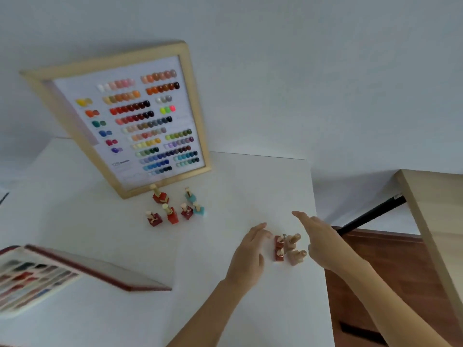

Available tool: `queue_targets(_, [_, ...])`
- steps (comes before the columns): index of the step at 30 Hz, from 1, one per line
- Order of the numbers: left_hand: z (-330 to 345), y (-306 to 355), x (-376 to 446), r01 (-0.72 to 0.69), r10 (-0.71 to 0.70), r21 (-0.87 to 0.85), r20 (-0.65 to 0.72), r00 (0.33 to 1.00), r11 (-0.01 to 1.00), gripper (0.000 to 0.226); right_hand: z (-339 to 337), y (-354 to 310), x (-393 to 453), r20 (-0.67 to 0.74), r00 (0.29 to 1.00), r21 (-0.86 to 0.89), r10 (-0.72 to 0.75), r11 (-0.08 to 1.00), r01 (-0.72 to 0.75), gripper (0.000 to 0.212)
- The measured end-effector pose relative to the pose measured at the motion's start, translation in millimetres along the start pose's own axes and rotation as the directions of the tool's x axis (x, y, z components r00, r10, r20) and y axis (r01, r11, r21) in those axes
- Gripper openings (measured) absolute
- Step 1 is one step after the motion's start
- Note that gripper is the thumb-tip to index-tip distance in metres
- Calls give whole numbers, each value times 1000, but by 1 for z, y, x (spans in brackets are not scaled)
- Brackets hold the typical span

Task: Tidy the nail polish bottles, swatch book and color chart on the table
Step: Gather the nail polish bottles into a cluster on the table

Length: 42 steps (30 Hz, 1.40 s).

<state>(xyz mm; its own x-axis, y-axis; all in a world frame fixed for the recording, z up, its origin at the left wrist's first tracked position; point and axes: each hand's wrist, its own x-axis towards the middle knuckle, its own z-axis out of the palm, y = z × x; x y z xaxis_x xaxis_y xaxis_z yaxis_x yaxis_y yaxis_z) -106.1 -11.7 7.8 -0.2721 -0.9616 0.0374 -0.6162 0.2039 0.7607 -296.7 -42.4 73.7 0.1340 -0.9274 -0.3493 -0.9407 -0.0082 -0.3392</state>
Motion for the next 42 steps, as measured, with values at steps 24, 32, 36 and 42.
queue_targets(24, [-97,-133,42,586,-657,-416,-699,283,695,27,80,-205,165,90,836,-55,-542,835,547,42])
queue_targets(32, [-99,-139,32,604,-614,-329,-705,354,726,25,95,-208,166,111,778,-14,-618,782,623,18])
queue_targets(36, [-100,-135,29,609,-614,-312,-693,379,729,25,89,-199,162,104,802,-9,-588,806,592,18])
queue_targets(42, [-94,-106,21,597,-568,-223,-665,485,771,26,68,-165,142,83,859,-10,-506,861,508,21])
